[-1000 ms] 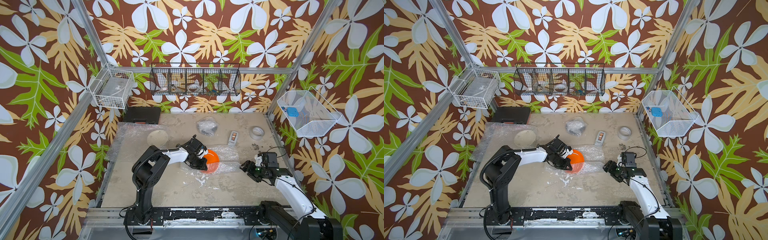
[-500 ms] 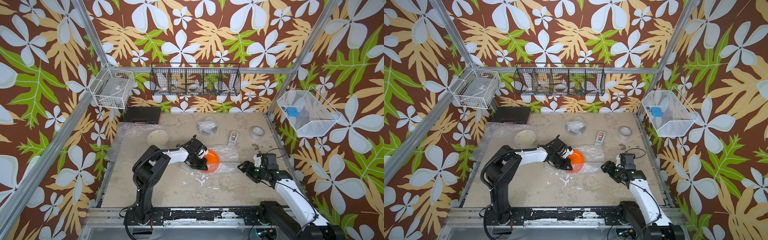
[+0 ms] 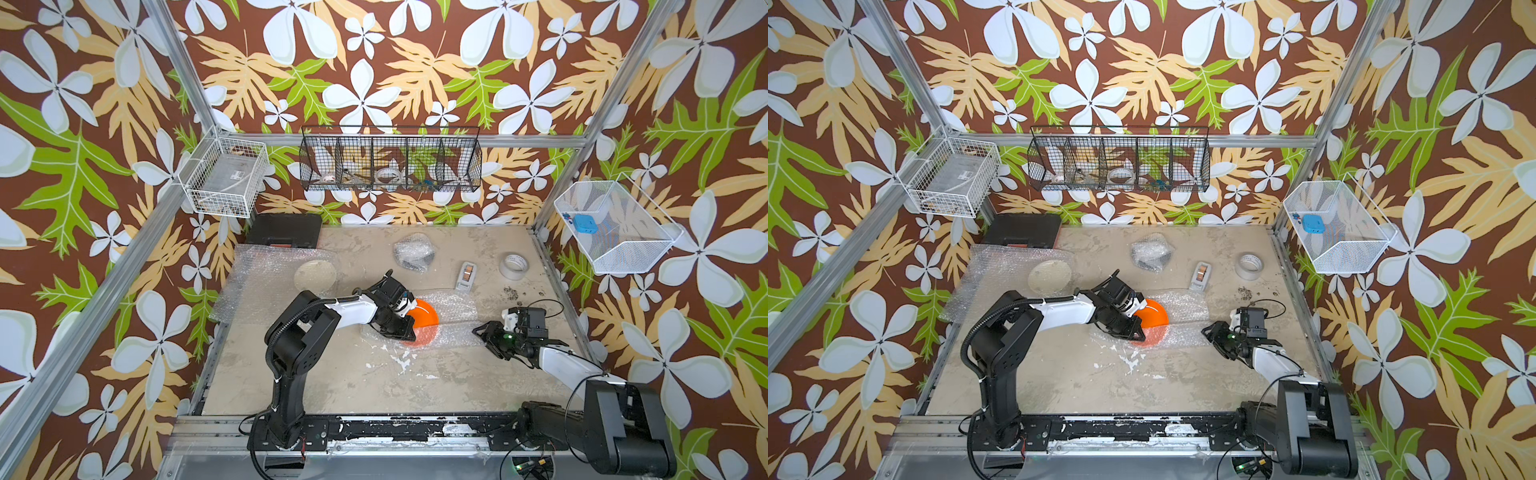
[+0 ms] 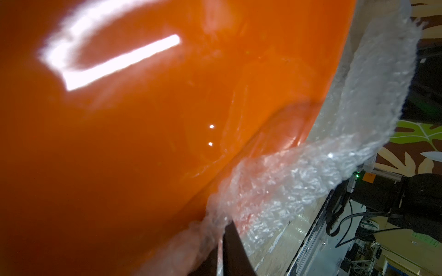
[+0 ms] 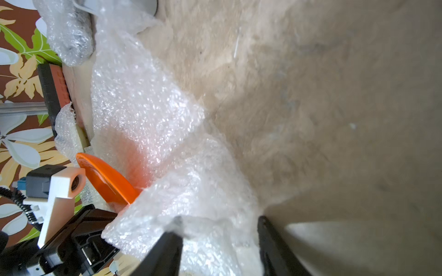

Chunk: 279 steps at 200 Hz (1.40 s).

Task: Wrap dinner plates in bubble wrap
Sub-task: Wrap the plate in the bubble wrap.

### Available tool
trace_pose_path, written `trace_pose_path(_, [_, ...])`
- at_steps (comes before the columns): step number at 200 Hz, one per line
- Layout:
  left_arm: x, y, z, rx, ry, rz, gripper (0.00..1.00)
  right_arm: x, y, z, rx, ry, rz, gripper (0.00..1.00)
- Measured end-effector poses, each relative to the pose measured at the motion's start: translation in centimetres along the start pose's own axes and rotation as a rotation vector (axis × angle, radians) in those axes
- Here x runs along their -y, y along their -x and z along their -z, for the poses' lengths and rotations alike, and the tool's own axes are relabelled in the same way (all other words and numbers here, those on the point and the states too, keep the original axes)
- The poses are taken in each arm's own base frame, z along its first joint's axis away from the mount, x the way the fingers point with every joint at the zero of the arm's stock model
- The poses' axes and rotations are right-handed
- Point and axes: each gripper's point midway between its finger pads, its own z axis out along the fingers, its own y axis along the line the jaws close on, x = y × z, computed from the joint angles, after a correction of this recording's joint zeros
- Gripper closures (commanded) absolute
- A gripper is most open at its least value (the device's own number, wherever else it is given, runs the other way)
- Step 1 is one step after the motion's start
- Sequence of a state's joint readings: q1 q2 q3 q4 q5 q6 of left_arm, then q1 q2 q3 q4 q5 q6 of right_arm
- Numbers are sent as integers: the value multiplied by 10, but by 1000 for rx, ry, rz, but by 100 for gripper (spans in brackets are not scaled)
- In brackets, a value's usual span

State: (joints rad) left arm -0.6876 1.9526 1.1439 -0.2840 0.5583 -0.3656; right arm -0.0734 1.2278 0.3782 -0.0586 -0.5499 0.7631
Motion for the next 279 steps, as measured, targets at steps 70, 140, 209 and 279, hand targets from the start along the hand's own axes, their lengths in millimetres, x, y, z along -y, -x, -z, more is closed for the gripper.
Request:
trace_pose_path(70, [-5, 2, 3, 19, -4, 40, 95, -39, 1, 20, 25, 119, 44, 100])
trace_pose_path(140, [-3, 0, 2, 19, -53, 76, 100, -145, -57, 7, -201, 332, 144, 100])
trace_pose_path(209, [-2, 0, 1, 20, -60, 73, 100, -181, -91, -51, -338, 343, 164, 100])
trace_pose_path(279, [-1, -1, 3, 31, -72, 64, 100, -176, -85, -108, -373, 301, 156, 100])
